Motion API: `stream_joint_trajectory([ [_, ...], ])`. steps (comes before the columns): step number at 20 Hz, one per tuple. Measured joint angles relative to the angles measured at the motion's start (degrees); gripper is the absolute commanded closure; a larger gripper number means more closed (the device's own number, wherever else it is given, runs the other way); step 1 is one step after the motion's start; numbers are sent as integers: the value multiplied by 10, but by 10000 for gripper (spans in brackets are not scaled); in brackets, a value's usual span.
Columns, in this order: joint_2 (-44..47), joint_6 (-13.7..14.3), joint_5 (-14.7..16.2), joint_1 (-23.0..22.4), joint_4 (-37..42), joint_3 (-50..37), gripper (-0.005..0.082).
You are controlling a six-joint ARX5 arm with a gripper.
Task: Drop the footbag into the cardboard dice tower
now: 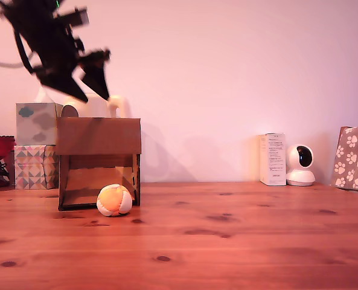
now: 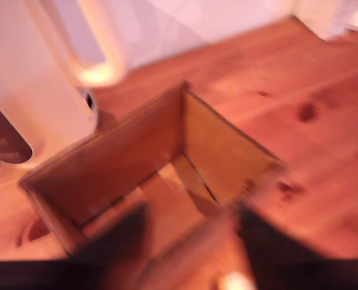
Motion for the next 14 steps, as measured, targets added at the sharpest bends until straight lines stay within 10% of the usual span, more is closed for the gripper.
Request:
stream_joint_trajectory([
  [5, -38, 0, 39, 0, 2, -17, 794],
  [14, -228, -14, 99, 0, 168, -311, 793],
])
